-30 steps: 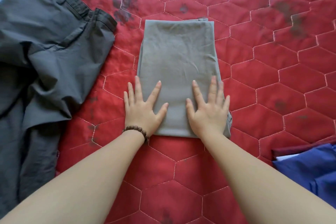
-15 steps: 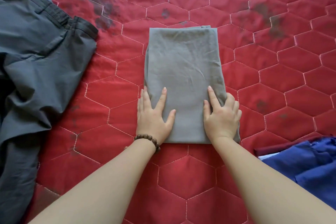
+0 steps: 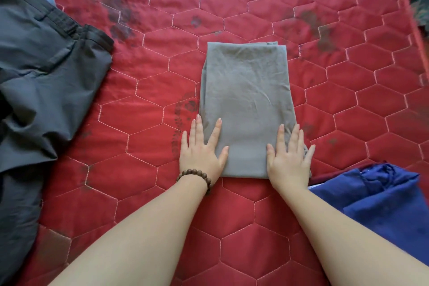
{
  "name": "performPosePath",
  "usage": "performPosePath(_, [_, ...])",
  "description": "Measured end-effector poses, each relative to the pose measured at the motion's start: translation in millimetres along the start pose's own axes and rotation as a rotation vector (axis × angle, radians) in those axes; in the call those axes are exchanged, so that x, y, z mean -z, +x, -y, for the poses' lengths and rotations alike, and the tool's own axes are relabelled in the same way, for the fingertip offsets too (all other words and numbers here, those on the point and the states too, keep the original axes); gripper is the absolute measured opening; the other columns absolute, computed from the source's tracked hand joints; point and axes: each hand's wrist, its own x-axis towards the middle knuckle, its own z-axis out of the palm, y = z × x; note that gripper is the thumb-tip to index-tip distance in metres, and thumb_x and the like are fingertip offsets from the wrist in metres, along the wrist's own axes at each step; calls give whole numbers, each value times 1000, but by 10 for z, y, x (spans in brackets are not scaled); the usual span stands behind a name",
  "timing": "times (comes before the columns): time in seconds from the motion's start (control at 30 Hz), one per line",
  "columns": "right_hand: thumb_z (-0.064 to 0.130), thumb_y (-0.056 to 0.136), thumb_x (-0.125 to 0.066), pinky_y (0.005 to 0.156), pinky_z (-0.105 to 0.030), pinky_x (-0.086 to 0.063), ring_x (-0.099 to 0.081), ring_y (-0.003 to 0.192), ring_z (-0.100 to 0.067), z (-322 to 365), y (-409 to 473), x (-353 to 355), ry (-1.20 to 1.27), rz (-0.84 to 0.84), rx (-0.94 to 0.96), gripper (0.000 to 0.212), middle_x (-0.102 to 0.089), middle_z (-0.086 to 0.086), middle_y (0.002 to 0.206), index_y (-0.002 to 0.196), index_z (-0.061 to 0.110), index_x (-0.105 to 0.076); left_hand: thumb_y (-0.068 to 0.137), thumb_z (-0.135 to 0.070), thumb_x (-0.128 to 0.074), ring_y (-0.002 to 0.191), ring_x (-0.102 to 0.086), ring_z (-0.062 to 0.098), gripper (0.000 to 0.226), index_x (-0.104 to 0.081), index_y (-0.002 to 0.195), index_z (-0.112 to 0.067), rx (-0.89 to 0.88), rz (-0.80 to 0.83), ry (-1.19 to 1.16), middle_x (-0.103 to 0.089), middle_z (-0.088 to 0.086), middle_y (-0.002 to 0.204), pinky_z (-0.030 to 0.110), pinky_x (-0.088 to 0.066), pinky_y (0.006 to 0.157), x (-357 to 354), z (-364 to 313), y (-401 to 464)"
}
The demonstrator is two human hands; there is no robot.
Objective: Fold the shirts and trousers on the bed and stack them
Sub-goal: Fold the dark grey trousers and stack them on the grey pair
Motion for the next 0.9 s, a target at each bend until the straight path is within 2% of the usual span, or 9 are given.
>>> performPosePath(0.13, [45, 100, -30, 116, -52, -4, -3, 148, -27, 36, -421, 173, -50, 199, 10, 66, -2, -16, 160, 153, 11, -9, 96, -55, -25, 149, 3, 23, 69, 12, 150, -35, 21, 121, 6, 1, 3, 162, 43, -1, 120, 343, 260, -370])
performPosePath(0.27, [45, 100, -29, 116, -55, -12, -4, 148, -22, 303, -698, 578, 36, 360, -47, 63, -9, -8, 161, 152, 12, -18, 96, -51, -30, 149, 1, 21, 67, 1, 153, -33, 138, 111, -17, -6, 1, 162, 42, -3, 120, 989, 760, -945])
performPosePath(0.43, [41, 100, -35, 116, -53, -12, -7, 148, -21, 1030, -892, 1143, 184, 400, 49, 59, -13, -8, 160, 152, 14, -22, 96, -49, -33, 148, -5, 20, 65, -7, 153, -30, 363, 29, -47, -14, 2, 161, 41, -8, 120, 1726, 1559, -1449])
performPosePath(0.6, [41, 100, -37, 117, -50, -8, -7, 148, -21, 1980, -1027, 1403, 238, 411, 209, 56, -14, -9, 160, 150, 19, -26, 96, -47, -37, 148, -9, 22, 66, -12, 153, -27, 494, -52, -116, -19, 5, 159, 44, -11, 119, 2071, 2307, -1727])
performPosePath(0.9, [40, 98, -41, 119, -50, -7, -6, 148, -23, 3653, -1302, 1129, 224, 421, 323, 54, -13, -11, 160, 148, 21, -31, 95, -48, -39, 148, -5, 23, 68, -10, 153, -27, 468, -64, -149, -15, 4, 160, 44, -10, 119, 2059, 3682, -1624])
